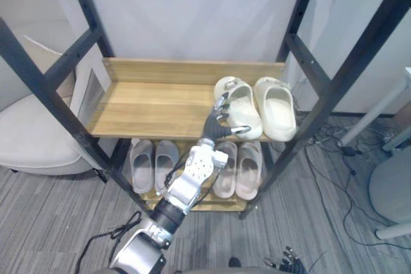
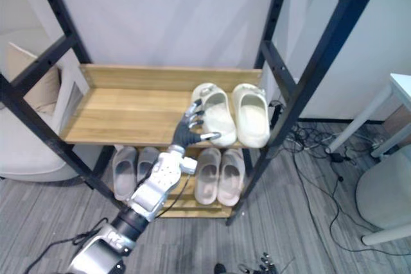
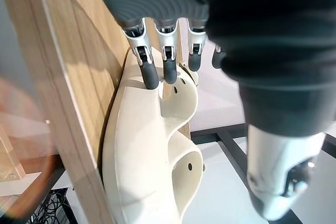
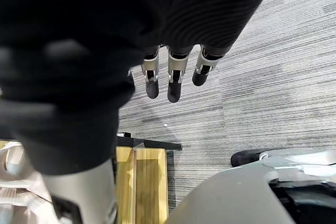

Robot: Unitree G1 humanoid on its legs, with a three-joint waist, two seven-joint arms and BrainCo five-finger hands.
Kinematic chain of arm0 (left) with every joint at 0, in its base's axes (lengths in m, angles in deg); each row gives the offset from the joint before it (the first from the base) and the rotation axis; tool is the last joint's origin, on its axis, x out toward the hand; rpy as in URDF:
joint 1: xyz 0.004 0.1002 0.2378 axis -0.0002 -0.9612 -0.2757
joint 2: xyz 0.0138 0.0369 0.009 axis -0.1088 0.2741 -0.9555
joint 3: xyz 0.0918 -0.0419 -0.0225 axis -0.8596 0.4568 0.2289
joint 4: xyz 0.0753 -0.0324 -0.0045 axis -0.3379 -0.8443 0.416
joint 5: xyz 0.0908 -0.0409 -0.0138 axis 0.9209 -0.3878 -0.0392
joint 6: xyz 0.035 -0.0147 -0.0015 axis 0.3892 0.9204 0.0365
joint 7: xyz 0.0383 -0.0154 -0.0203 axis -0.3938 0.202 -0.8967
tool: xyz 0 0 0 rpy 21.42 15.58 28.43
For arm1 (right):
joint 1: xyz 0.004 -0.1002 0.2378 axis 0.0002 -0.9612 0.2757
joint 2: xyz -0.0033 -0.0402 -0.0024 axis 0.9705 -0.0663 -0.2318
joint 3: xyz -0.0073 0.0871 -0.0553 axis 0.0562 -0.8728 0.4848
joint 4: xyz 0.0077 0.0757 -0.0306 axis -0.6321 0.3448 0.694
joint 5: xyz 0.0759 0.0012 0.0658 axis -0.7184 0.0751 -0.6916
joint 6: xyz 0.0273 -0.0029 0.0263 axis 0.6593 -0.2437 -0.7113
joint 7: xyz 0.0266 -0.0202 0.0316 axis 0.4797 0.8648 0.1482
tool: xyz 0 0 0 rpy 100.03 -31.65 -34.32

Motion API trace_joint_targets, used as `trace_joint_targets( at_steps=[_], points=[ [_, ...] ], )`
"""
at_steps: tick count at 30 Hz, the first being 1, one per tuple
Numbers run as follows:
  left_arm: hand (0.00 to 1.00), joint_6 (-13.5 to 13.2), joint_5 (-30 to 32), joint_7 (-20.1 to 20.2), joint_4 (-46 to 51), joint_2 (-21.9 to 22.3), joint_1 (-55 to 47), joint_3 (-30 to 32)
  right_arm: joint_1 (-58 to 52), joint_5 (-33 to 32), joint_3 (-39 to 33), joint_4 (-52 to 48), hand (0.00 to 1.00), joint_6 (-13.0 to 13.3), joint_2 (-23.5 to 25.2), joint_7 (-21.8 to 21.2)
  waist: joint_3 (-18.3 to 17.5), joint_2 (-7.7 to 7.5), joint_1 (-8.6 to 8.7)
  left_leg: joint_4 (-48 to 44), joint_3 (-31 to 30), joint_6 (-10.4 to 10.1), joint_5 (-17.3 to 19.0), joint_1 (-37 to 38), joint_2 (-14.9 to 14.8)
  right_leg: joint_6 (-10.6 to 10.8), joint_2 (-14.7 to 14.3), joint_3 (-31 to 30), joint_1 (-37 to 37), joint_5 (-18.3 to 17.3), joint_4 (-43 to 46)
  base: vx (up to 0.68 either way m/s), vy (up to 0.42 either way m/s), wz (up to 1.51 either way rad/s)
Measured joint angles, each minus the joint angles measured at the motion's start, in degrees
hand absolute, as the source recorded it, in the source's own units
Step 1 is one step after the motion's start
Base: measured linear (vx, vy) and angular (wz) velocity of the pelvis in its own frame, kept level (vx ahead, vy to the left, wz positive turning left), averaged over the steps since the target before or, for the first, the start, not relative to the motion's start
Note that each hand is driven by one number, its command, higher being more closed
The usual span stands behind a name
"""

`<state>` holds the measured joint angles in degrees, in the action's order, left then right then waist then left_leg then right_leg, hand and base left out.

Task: Organize the slippers on the shoe rack

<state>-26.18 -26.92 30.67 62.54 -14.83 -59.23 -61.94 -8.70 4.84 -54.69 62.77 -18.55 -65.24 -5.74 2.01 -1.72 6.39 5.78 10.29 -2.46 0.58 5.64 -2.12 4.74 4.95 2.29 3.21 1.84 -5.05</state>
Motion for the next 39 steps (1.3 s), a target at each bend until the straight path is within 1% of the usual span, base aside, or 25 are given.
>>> trace_joint_targets(
  at_steps=[4, 6, 10, 13, 15, 18, 20, 21, 23, 26, 30, 32, 36, 39],
  points=[
    [0.0, 0.0, 0.0, 0.3, 0.2, 0.7, 0.1, 0.0, -0.9, 0.0, 0.0, -1.6, 0.0, 0.0, -0.1, 0.0, 0.0, -0.03, -0.3, -0.1, -0.7, 0.0, 0.0, -0.6, 0.1, 0.0, 0.2, 0.5, -0.2, -0.1, 0.1, -0.02, -0.022, 0.08],
    [0.0, 0.2, -0.1, 1.0, 0.8, 0.9, 0.1, 0.0, -1.1, 0.0, 0.0, -2.0, 0.0, 0.0, 0.0, -0.1, 0.0, -0.04, -0.33, -0.3, -1.4, 0.0, 0.0, -0.4, 0.2, -0.2, 0.3, 1.0, -0.5, -1.2, 1.8, -0.01, -0.021, 0.15],
    [0.0, -0.2, -1.2, 2.8, 9.4, 1.0, -0.5, -0.1, -1.1, 0.0, 0.1, -2.0, 0.0, 0.0, 0.0, -0.5, 0.0, -0.16, -0.45, -0.7, -2.8, 0.0, 0.1, -0.3, 0.3, -0.3, 0.6, 2.2, -1.3, -3.7, 5.5, 0.01, -0.017, 0.2],
    [0.0, -1.5, -2.4, 4.1, 15.0, 1.1, -3.0, -0.2, -1.1, 0.0, 0.0, -1.9, 0.0, 0.0, 0.0, -0.6, 0.0, -0.12, -0.81, -0.9, -3.1, 0.0, 0.2, 0.1, 0.3, -0.3, 0.8, 2.7, -1.2, -4.7, 6.9, 0.0, -0.008, 0.08],
    [0.0, -2.4, -4.3, 5.3, 18.2, 1.0, -6.2, -0.5, -1.1, 0.0, -0.1, -1.7, 0.0, 0.0, -0.1, -0.7, -0.1, -0.02, -1.26, -1.1, -3.1, -0.1, 0.5, 0.4, 0.3, -0.5, 0.8, 2.6, -1.2, -5.3, 7.8, 0.0, 0.0, 0.0],
    [0.0, -3.0, -7.9, 8.0, 20.9, 0.8, -11.4, -2.0, -1.0, 0.0, -0.2, -0.8, 0.0, 0.1, -0.4, -0.8, -0.1, 0.14, -2.16, -2.3, -3.2, -0.1, 1.2, 0.3, 0.4, -0.4, 0.9, 2.7, -1.2, -5.9, 8.7, 0.0, 0.0, 0.0],
    [0.0, -4.0, -10.4, 9.9, 22.3, -0.4, -15.2, -3.5, -0.7, 0.0, -0.2, 0.5, 0.0, 0.2, -0.4, -0.9, -0.3, 0.34, -2.49, -2.4, -3.3, -0.1, 1.3, 0.3, 0.4, -0.4, 0.9, 2.8, -1.0, -6.0, 8.9, 0.0, -0.005, 0.02],
    [0.0, -4.7, -11.6, 11.3, 22.6, -1.9, -17.9, -4.7, -0.7, 0.0, -0.3, 0.9, 0.0, 0.1, -0.5, -1.0, -0.4, 0.55, -2.55, -2.4, -3.4, -0.1, 1.3, 0.3, 0.4, -0.4, 0.9, 3.0, -1.0, -6.0, 8.8, 0.0, -0.011, 0.04],
    [0.0, -4.7, -12.2, 13.3, 22.4, -3.6, -22.1, -5.7, -0.5, 0.0, -0.3, 1.5, 0.0, 0.2, -0.7, -1.1, -0.6, 0.76, -2.54, -2.4, -3.6, -0.1, 1.3, 0.3, 0.4, -0.4, 0.9, 3.2, -1.0, -6.0, 8.7, 0.0, -0.013, 0.05],
    [0.0, -4.7, -12.3, 15.5, 17.7, -5.3, -27.4, -6.8, 0.2, 0.0, -0.2, 3.6, 0.0, 0.2, -1.0, -1.1, -0.6, 0.86, -2.76, -2.4, -4.2, -0.1, 1.3, 0.4, 0.4, -0.4, 0.9, 3.8, -0.6, -6.0, 8.3, -0.01, -0.014, 0.1],
    [0.0, -4.3, -10.8, 17.1, 6.5, -5.5, -32.1, -5.5, 0.8, 0.0, -0.2, 5.3, 0.0, 0.5, -1.1, -1.1, -1.1, 0.78, -2.93, -2.4, -4.9, -0.1, 1.3, 0.6, 0.3, -0.5, 0.8, 4.6, 0.4, -6.0, 7.4, 0.0, -0.018, 0.1],
    [0.0, -4.1, -9.4, 17.5, 0.0, -5.5, -32.9, -3.9, 1.2, 0.0, -0.2, 6.2, 0.0, 0.8, -1.2, -1.1, -1.0, 0.72, -2.94, -2.4, -5.2, -0.1, 1.3, 0.7, 0.3, -0.6, 0.8, 4.9, 0.7, -5.9, 7.0, -0.01, -0.017, 0.08],
    [0.0, -3.3, -6.7, 17.4, -13.0, -5.4, -33.0, 1.4, 3.1, 0.0, -0.1, 10.0, 0.0, 1.2, -1.2, -1.0, -1.1, 0.22, -3.05, -2.4, -6.0, -0.2, 1.3, 0.6, 0.0, -0.8, 0.5, 5.2, 1.0, -5.8, 6.6, -0.01, -0.011, 0.03],
    [0.0, -3.0, -3.3, 16.4, -22.1, -5.4, -32.9, 5.7, 4.4, -1.1, -0.1, 12.4, 0.0, 1.2, -1.2, -0.8, -0.8, -0.2, -3.05, -2.4, -6.1, -0.2, 1.2, 0.8, 0.0, -0.9, 0.3, 5.4, 1.6, -5.6, 6.1, 0.0, -0.011, 0.03]
  ],
)
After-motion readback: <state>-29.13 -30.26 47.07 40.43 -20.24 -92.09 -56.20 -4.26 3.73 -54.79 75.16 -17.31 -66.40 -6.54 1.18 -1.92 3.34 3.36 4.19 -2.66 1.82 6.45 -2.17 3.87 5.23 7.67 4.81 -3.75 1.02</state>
